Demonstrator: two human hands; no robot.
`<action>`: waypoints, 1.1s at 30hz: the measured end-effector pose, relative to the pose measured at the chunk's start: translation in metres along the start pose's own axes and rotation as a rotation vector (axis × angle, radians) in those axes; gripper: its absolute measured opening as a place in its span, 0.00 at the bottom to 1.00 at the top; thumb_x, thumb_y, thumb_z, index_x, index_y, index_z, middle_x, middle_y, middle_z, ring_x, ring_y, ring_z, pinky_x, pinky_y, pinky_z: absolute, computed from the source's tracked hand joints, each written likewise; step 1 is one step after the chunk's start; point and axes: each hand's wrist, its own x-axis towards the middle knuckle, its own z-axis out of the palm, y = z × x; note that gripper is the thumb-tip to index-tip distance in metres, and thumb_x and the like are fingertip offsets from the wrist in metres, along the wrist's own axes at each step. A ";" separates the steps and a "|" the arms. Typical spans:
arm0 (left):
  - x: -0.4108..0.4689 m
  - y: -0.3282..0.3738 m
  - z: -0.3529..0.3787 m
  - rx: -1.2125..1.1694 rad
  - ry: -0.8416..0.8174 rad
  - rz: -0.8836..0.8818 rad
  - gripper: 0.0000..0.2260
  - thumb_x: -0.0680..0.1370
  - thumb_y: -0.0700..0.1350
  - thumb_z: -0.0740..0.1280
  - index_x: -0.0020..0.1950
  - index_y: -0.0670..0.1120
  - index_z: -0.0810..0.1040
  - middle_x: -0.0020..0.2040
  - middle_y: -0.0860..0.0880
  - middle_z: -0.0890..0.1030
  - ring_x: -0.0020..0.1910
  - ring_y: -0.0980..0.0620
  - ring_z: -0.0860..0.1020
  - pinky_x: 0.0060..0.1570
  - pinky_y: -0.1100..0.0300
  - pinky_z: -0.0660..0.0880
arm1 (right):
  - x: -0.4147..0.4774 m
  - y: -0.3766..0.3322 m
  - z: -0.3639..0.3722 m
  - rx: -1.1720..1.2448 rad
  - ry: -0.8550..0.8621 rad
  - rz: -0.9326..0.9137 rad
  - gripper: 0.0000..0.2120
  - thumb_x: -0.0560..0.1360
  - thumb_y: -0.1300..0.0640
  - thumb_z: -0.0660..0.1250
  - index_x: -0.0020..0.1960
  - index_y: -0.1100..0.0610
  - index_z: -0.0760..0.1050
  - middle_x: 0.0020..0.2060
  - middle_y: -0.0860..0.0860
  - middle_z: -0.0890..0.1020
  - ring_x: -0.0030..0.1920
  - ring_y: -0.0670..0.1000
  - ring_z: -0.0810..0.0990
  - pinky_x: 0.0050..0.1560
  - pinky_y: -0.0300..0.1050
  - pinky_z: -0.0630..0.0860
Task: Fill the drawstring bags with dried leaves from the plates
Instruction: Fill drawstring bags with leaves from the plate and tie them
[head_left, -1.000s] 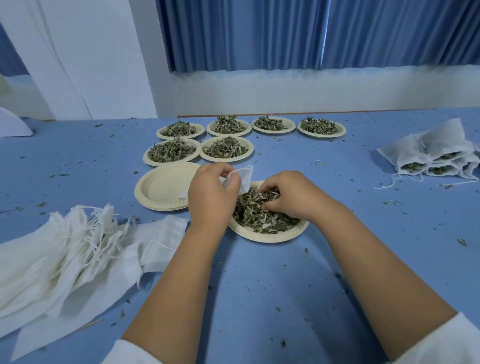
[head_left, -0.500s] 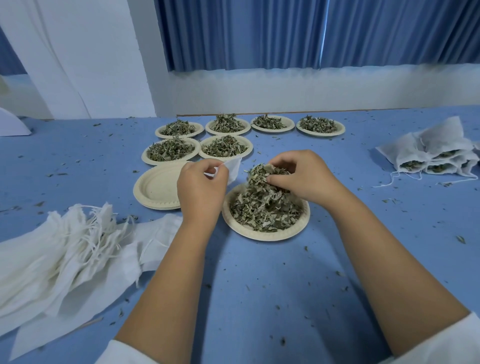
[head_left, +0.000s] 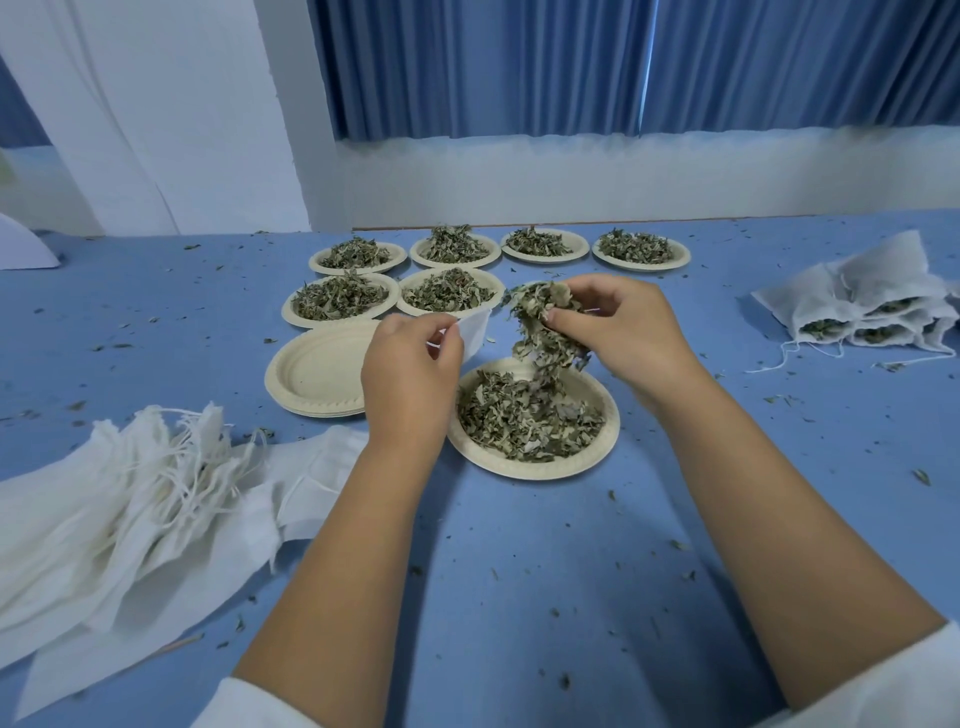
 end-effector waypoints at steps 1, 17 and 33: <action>0.000 0.000 0.000 0.009 0.002 0.016 0.09 0.79 0.42 0.67 0.57 0.46 0.84 0.49 0.46 0.78 0.41 0.52 0.75 0.43 0.66 0.65 | 0.000 0.000 -0.001 0.002 -0.012 0.009 0.10 0.72 0.62 0.74 0.43 0.47 0.81 0.38 0.44 0.83 0.37 0.41 0.79 0.40 0.35 0.75; 0.002 0.001 0.004 -0.104 -0.065 -0.140 0.05 0.77 0.44 0.68 0.50 0.47 0.84 0.46 0.51 0.83 0.45 0.54 0.79 0.47 0.62 0.73 | -0.004 -0.004 0.005 0.015 -0.042 0.048 0.08 0.73 0.64 0.70 0.44 0.52 0.81 0.37 0.46 0.84 0.36 0.41 0.79 0.39 0.32 0.76; -0.002 0.011 0.011 -0.201 -0.168 -0.195 0.05 0.77 0.46 0.70 0.45 0.48 0.85 0.34 0.56 0.80 0.34 0.58 0.78 0.40 0.65 0.74 | -0.006 -0.008 0.027 0.881 -0.176 0.378 0.15 0.75 0.68 0.67 0.32 0.56 0.83 0.33 0.52 0.83 0.31 0.47 0.80 0.37 0.37 0.78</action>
